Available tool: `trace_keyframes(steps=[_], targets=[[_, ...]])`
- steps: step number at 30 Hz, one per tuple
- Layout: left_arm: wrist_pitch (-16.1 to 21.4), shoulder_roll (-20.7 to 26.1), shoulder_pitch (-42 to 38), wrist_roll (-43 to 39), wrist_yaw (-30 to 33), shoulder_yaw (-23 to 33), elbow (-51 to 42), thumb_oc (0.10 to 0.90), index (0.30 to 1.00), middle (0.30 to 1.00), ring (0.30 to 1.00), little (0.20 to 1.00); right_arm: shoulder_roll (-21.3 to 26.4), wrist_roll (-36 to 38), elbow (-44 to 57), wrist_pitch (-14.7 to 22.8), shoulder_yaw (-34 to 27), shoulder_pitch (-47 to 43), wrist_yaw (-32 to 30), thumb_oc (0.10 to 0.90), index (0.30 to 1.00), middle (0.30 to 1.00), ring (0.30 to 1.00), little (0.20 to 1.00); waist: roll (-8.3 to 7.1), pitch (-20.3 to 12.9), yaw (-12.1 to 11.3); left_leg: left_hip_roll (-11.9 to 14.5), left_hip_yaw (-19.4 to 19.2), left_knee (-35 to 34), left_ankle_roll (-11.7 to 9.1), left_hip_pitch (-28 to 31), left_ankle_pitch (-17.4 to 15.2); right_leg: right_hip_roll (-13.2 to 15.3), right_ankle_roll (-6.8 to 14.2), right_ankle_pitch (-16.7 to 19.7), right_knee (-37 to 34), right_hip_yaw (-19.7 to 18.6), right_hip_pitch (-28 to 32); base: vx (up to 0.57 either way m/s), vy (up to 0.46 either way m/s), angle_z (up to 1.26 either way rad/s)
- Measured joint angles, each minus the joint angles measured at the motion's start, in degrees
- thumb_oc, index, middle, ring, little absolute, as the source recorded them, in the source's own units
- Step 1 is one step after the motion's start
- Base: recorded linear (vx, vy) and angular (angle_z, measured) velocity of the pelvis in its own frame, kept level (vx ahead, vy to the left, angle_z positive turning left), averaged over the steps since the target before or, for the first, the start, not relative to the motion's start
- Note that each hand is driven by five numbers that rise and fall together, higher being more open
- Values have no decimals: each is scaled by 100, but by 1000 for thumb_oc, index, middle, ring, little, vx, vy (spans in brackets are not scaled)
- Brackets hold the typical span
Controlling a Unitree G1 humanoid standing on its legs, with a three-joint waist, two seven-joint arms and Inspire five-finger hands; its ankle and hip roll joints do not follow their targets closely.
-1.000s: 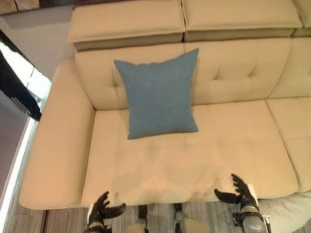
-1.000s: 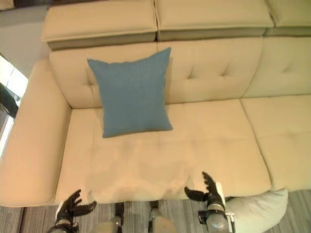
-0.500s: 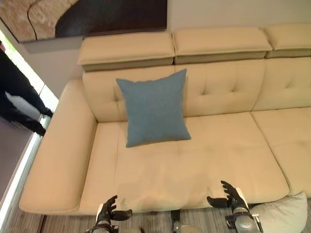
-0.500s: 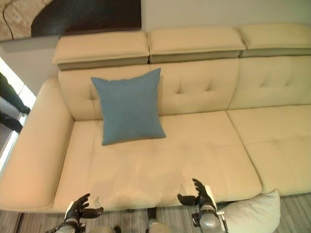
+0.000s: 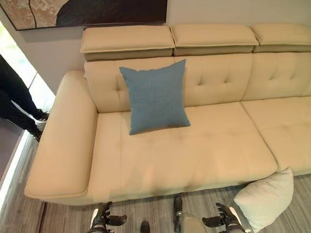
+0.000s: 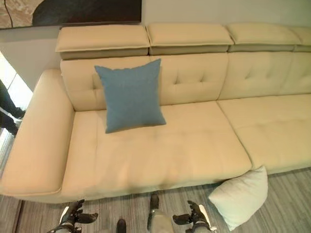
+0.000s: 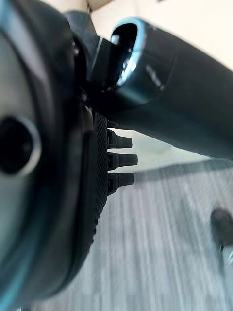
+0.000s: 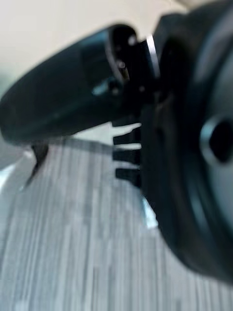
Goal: Pick up all the scattered cushions and arrange them neatly on the sofa.
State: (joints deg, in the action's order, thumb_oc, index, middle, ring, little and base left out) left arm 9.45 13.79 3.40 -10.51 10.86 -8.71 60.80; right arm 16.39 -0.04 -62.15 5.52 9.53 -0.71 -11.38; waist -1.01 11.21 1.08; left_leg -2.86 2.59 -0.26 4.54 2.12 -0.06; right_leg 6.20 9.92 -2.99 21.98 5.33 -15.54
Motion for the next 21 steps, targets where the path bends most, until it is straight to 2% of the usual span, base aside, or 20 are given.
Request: trace_keyframes(steps=[1, 2, 3, 4, 5, 6, 7, 8, 9, 11, 15, 16, 17, 18, 19, 21], targets=[[-4, 27, 17, 2, -1, 0, 1, 800, 900, 900, 900, 900, -4, 0, 3, 3, 1, -6, -1, 800, 900, 900, 900, 900, -43, -6, -24, -30, 7, -40, -23, -2, 13, -5, -2, -1, -199, 1, 189, 0, 0, -7], [-31, 40, 7, 4, 1, -3, 3, 800, 900, 900, 900, 900, 20, 1, -7, 1, -1, -78, -2, 800, 900, 900, 900, 900, -70, 33, -22, -55, 65, -70, -40, -56, 3, -62, -439, 13, -898, -49, 527, -378, -108, 0], [-41, 37, 23, 52, -18, -5, 1, 800, 900, 900, 900, 900, 35, 1, -1, 3, -2, -153, -5, 800, 900, 900, 900, 900, -47, 33, -2, -2, 86, -153, -147, -64, 77, -126, -535, 133, -1053, -34, 561, -437, -178, -2], [8, 0, 87, 59, -27, -16, 147, 800, 900, 900, 900, 900, -38, 17, -143, 32, 56, -209, -13, 800, 900, 900, 900, 900, -8, 15, -98, 143, -154, -139, 17, -157, 165, -258, -482, -38, -640, -113, 444, -448, -192, -95], [165, -100, 190, 119, -46, 303, 485, 800, 900, 900, 900, 900, -237, 48, -686, 47, 30, -434, -54, 800, 900, 900, 900, 900, 46, -174, -524, 499, -857, -133, -183, -20, 110, -408, -623, -580, 1474, 348, -222, -84, -143, -161], [56, -192, 455, 98, -19, 428, 618, 800, 900, 900, 900, 900, -407, 47, -672, 12, 38, -351, 4, 800, 900, 900, 900, 900, 185, -420, -715, 715, -1071, -375, -275, 175, 167, -390, -617, -748, 1653, 1010, -42, -38, -129, -161], [-156, -78, 700, 104, -45, 329, 616, 800, 900, 900, 900, 900, -500, 45, -344, 90, 123, -78, 100, 800, 900, 900, 900, 900, -56, -637, -601, 598, -1029, -303, -340, 68, 103, -79, -446, -851, 862, 1025, 391, -105, -334, -64], [-231, -35, 574, 104, -47, 207, 618, 800, 900, 900, 900, 900, -374, 48, -275, 75, 110, -34, 105, 800, 900, 900, 900, 900, -180, -732, -534, 531, -907, -264, -503, -146, 204, -353, -929, -876, -528, 719, 875, -91, -276, -9], [-226, -37, 533, 112, -46, 161, 600, 800, 900, 900, 900, 900, -303, 70, -238, 79, 106, -28, 106, 800, 900, 900, 900, 900, -138, -744, -501, 618, -894, -173, -603, -228, 315, -507, -1004, -753, -806, 585, 954, -105, -269, -20], [-227, 30, 340, 145, -41, 39, 601, 800, 900, 900, 900, 900, -179, 92, -214, 104, 103, -47, 102, 800, 900, 900, 900, 900, -136, -737, -490, 727, -805, 91, -640, -400, 315, -633, -1191, -463, -1218, 509, 1117, -103, -144, -33], [-200, -30, -73, 163, -140, -90, 520, 800, 900, 900, 900, 900, 138, 155, -247, 57, 68, 84, 88, 800, 900, 900, 900, 900, -91, -609, -268, 693, -521, 318, -723, -552, 364, -746, -1326, -280, -1523, 448, 1246, -129, -75, -2], [-199, -55, -113, 162, -140, -156, 495, 800, 900, 900, 900, 900, 168, 158, -260, 57, 46, 74, 84, 800, 900, 900, 900, 900, -85, -579, -255, 680, -528, 328, -725, -568, 354, -758, -1300, -263, -1593, 421, 1248, -174, -26, -37], [-187, -104, -186, 161, -159, -280, 367, 800, 900, 900, 900, 900, 191, 163, -280, 53, -13, 11, 58, 800, 900, 900, 900, 900, -43, -438, -211, 640, -364, 319, -755, -546, 348, -782, -1359, -179, -1669, 267, 1262, -84, -12, -49], [-167, -138, -302, 157, -176, -311, 336, 800, 900, 900, 900, 900, 197, 164, -281, 45, -5, -29, 27, 800, 900, 900, 900, 900, -98, -327, -184, 567, -125, 295, -749, -554, 339, -786, -1334, -76, -1731, 140, 1265, -124, -3, -84], [-166, -152, -388, 149, -170, -382, 329, 800, 900, 900, 900, 900, 194, 165, -287, 41, -5, -97, -5, 800, 900, 900, 900, 900, -85, -250, -247, 383, 341, 245, -747, -531, 338, -780, -1332, 77, -1871, -104, 1266, -41, 10, -90], [-165, -202, -449, 129, -155, -380, 334, 800, 900, 900, 900, 900, 189, 164, -316, 37, 5, -114, -12, 800, 900, 900, 900, 900, -121, -219, -167, 189, 698, 160, -714, -532, 315, -789, -1309, 275, -2107, -408, 1288, -28, 50, -99]])
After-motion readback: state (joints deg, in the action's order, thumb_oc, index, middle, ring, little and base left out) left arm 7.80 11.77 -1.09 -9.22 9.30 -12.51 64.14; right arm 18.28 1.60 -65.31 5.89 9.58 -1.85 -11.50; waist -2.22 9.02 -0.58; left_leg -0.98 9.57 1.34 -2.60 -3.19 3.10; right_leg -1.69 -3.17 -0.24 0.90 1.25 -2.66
